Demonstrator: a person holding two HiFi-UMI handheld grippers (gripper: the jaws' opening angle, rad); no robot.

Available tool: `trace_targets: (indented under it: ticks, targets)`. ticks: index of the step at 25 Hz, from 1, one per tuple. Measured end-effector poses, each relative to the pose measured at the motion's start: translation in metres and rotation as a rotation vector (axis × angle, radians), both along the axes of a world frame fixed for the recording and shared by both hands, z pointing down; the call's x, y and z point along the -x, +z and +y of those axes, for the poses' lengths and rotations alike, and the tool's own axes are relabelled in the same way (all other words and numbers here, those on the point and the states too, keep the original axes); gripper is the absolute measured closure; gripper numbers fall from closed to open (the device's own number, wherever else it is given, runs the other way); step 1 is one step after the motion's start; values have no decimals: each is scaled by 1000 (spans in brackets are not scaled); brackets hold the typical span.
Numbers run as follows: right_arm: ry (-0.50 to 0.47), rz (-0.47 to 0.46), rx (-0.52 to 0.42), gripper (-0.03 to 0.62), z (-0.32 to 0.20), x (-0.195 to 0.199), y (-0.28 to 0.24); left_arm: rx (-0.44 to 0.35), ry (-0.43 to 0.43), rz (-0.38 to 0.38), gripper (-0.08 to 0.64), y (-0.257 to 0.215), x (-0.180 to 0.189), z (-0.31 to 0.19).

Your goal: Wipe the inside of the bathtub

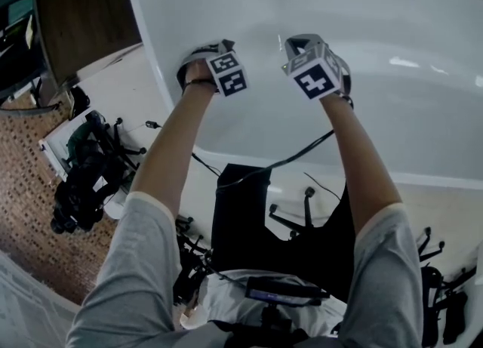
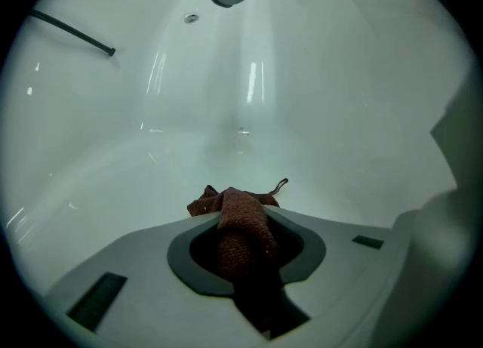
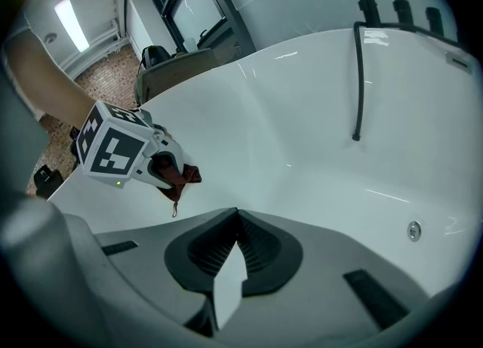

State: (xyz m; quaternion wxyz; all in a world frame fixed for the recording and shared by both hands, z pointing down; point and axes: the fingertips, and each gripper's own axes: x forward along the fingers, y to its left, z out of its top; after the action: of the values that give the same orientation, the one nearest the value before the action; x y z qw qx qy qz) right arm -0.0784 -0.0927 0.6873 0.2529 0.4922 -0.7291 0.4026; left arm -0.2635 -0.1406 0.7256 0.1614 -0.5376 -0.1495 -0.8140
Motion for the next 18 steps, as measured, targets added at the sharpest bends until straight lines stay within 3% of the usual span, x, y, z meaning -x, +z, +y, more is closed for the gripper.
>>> trace_targets:
  ticks: [4, 12, 14, 18]
  targets:
    - [19, 13, 8, 588, 3, -9, 10, -10, 32, -10, 462, 5, -2, 1]
    - [47, -3, 8, 588, 1, -18, 9, 115, 19, -104, 462, 19, 32, 75]
    - [57, -5, 19, 586, 3, -18, 15, 104, 5, -88, 462, 23, 28, 70]
    - [65, 5, 19, 588, 5, -28, 20, 10, -3, -26, 462, 34, 1, 32]
